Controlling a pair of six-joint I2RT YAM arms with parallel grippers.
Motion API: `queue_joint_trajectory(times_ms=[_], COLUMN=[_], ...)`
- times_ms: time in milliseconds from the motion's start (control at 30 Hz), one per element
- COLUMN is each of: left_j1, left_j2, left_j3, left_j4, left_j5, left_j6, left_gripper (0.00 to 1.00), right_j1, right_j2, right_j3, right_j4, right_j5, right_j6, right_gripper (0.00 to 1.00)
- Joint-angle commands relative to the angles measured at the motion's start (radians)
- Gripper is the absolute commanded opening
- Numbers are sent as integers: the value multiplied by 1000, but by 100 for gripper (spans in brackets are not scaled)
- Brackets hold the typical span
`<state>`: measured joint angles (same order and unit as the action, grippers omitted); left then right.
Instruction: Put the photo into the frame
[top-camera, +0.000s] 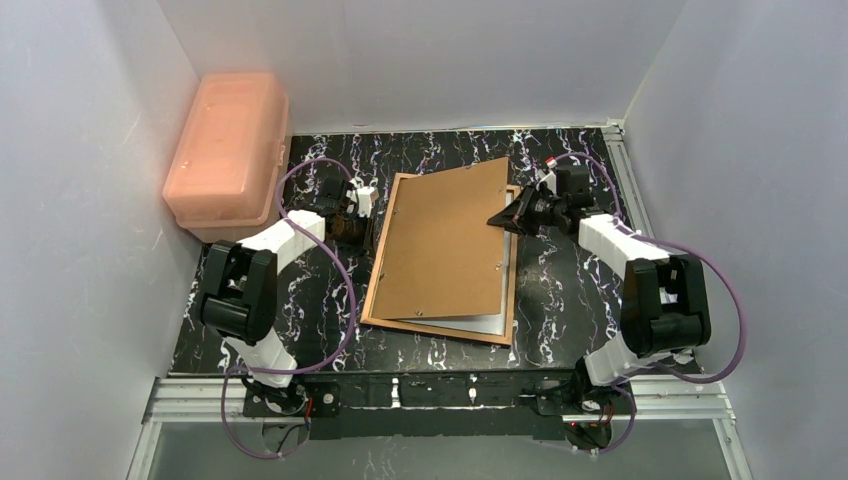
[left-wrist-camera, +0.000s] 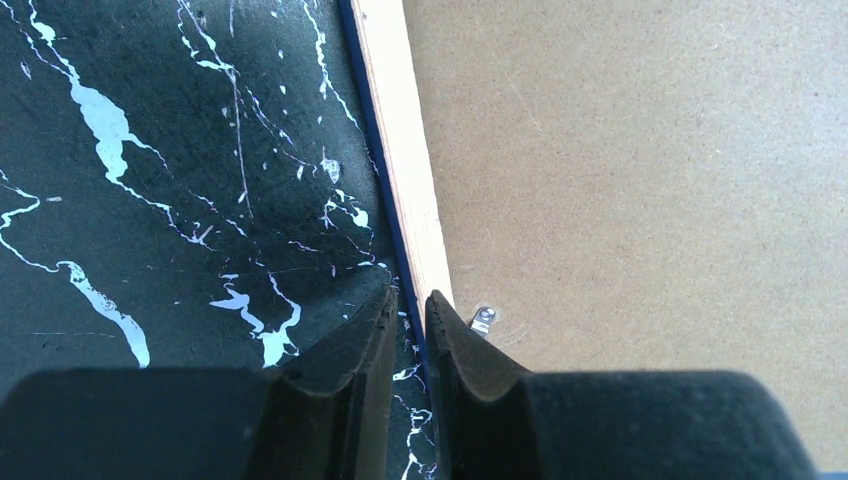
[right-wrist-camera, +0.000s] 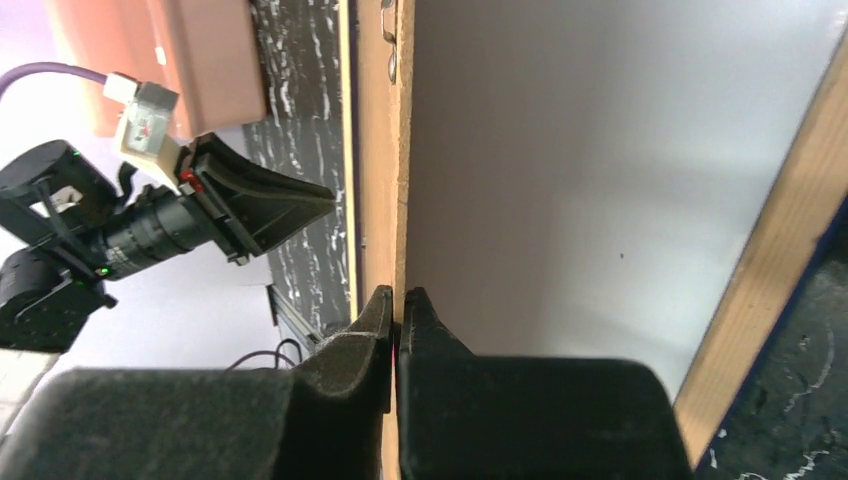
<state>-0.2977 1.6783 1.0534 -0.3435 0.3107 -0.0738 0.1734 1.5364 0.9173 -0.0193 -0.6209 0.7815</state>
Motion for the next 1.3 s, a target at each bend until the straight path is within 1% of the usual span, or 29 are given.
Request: queue_joint_trajectory(times_ms=[0,67,200,367,467,533,600,667,733,800,833,900,1167,1267], left_j1=[-4,-3,-4,-4,-4,-4,-4,-4,-4,-4,-4,-4,-3,2], left_j2=[-7,-9,-8,-8,-6,-5,-6,-7,-8,-11,-12,-18,-50,-65], left_j3=[-15,-18,-17,-20,-23,-25,-24,-27,-29,-31,-30,-30,-4,23], left_j4=[-8,-7,-6,-3,-1,-1,-2,0,3,1,-1,-5,-43,-81], left_j5=[18,19,22,18,17,14,14,13,14,13,11,12,16,23], left_j6=[15,15,14,15,18,19,21,21,21,21,23,27,37,43], left_gripper=[16,16,15,15,15,15,15,15,15,15,15,14,14,15], right_j1=[10,16,41,110,139,146,149,151,152,152,154,158,164,165], right_j2=[56,81,126,173,190,190,192,195,198,202,208,221,229,218], right_j3=[98,131,181,249,281,299,322,344,356,364,370,391,452,454], right_j4=[-233,-282,-326,-388,-427,-452,-482,-504,-508,-506,-509,-526,-573,-592], right_j5=[112,149,188,262,310,342,373,385,375,365,365,367,392,407], right_j6=[-221,-247,-273,-294,-306,-314,-325,-343,-351,-353,-355,-363,-387,-397], right_gripper=[12,22,35,45,48,51,59,72,77,88,97,99,99,96])
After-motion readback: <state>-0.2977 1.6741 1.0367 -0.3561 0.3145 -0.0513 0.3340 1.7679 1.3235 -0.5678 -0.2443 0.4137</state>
